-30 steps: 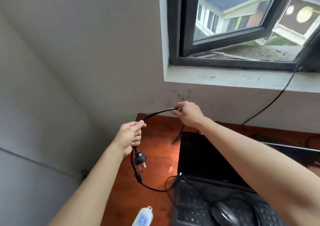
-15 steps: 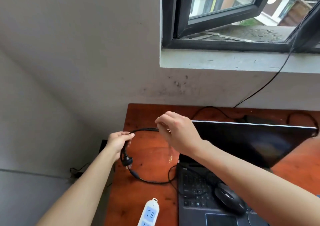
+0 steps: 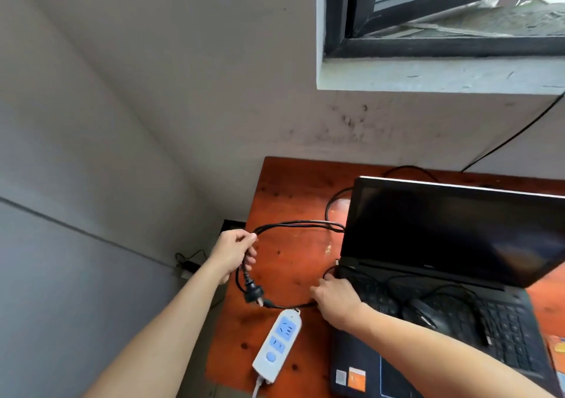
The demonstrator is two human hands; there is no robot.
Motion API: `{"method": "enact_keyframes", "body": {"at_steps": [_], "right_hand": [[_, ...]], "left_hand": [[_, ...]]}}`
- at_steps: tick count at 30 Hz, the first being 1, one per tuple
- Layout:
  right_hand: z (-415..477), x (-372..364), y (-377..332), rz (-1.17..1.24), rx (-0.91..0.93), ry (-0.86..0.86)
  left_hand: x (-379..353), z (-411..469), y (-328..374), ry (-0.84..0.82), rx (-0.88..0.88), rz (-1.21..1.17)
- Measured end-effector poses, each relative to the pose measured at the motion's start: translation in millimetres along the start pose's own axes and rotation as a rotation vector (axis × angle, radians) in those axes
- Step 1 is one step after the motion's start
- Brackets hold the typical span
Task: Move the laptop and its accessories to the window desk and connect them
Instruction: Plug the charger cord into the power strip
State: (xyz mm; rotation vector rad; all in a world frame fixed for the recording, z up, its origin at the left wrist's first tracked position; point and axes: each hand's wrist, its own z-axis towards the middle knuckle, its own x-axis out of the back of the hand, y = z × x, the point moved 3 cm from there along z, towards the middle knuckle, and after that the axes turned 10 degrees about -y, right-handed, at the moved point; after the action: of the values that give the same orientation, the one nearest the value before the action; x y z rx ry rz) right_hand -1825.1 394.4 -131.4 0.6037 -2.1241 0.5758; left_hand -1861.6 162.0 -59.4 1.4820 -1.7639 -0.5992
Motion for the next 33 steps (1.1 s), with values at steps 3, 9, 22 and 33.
{"method": "enact_keyframes", "body": {"at_steps": [3,9,22,33], "right_hand": [[-6,10,3,0.043,0.024,0.107],[-39,46,32,0.319,-0.024,0.362],[-45,84,40,1.738,-0.642,0.807],[-13,101,-8,1.504,-0.410,0.749]], "left_hand": [[6,-13,-2,0.059,-0.005,0.042],[24,-16,11,-0.071,0.109,-0.276],[50,73,-6,-0.028,0.112,-0.121],[17,53,-55,-0.452,0.216,0.159]]}}
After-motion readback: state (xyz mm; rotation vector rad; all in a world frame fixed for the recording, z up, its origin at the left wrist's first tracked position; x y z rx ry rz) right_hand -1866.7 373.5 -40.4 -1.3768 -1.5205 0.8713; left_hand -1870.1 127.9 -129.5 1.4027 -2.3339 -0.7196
